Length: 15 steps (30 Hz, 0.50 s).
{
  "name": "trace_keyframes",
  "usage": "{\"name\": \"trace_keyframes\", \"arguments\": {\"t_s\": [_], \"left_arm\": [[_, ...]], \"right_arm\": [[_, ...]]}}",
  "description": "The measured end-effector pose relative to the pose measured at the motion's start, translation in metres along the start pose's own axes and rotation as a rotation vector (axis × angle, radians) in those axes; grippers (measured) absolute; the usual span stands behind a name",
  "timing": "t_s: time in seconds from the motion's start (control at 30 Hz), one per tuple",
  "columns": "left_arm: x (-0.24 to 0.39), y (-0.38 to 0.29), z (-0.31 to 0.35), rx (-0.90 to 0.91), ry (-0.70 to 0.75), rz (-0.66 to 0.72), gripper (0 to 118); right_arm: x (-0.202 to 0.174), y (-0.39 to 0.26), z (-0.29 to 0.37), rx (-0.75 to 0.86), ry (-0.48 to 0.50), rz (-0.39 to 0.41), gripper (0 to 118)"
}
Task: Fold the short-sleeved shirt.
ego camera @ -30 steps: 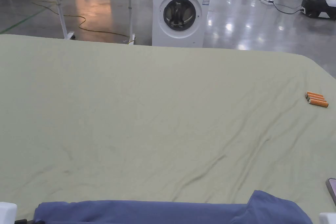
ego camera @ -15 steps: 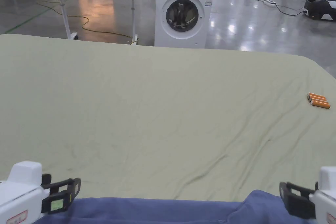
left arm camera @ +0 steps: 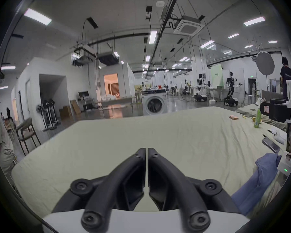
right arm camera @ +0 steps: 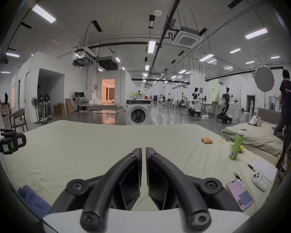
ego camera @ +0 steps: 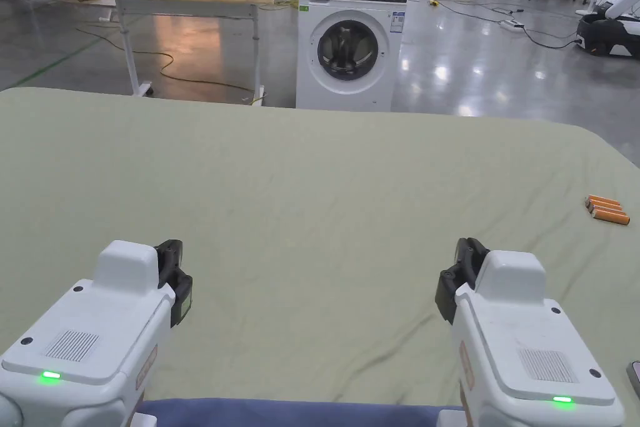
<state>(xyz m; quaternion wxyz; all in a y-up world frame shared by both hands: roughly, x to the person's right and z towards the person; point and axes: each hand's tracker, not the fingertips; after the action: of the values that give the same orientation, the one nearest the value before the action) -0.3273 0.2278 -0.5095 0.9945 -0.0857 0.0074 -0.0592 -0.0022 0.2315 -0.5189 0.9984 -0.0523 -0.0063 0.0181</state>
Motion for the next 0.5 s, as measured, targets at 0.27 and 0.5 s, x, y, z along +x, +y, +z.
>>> {"name": "trace_keyframes", "arguments": {"t_s": [0.27, 0.5], "left_arm": [[-0.043, -0.009, 0.016, -0.123, 0.023, 0.034, 0], [-0.128, -0.054, 0.024, -0.436, -0.099, 0.258, 0]], "right_arm": [[-0.016, -0.005, -0.004, -0.027, 0.053, 0.010, 1], [-0.017, -0.017, -0.007, -0.072, 0.087, 0.023, 1]]}}
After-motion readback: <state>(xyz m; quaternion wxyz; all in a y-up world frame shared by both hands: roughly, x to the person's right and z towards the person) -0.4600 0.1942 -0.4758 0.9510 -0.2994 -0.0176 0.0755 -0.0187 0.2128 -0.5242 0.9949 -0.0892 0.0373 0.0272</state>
